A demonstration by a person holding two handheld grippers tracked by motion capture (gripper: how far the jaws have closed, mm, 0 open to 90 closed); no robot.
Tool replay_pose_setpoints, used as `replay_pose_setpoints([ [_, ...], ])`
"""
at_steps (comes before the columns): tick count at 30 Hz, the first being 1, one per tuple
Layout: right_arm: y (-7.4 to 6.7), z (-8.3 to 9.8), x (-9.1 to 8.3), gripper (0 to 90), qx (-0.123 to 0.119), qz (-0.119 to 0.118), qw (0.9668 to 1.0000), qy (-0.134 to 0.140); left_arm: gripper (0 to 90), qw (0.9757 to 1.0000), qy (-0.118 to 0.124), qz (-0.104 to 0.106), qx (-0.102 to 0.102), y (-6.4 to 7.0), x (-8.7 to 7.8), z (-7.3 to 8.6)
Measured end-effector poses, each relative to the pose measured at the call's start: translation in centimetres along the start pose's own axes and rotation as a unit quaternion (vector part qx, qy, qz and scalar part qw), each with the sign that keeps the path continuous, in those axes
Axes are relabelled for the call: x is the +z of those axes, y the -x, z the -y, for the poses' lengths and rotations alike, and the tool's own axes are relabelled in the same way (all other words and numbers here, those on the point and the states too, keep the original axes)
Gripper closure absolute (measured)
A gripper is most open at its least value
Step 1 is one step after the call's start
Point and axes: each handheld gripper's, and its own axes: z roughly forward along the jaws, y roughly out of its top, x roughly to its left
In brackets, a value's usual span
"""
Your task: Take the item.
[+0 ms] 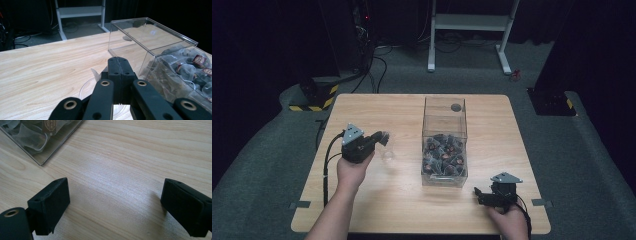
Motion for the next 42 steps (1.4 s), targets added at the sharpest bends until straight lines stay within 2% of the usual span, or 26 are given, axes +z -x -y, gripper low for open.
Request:
replay_pose_setpoints([
  [8, 0.0, 0.0, 0.0, 8.4, 0.000, 0.000, 1.0000, 0.000, 89.9, 0.9999, -0.011, -0.006, -0.008, -0.5, 0.6, 0.6],
  [14, 0.0, 0.0, 0.0, 8.4, 0.000, 0.000, 1.0000, 0.000, 89.9, 0.9997, -0.024, -0.009, 0.002, -0.4, 1.2, 0.9],
  [23, 0.0, 0.0, 0.0, 8.4, 0.000, 0.000, 1.0000, 0.000, 89.9, 0.9993, -0.035, -0.014, -0.004, -0.5, 1.7, 1.6],
  [42, 0.0, 0.0, 0.0, 8.4, 0.000, 0.000, 1.0000, 0.000, 88.4, 0.9982, -0.055, -0.024, -0.001, -0.5, 2.6, 2.6],
])
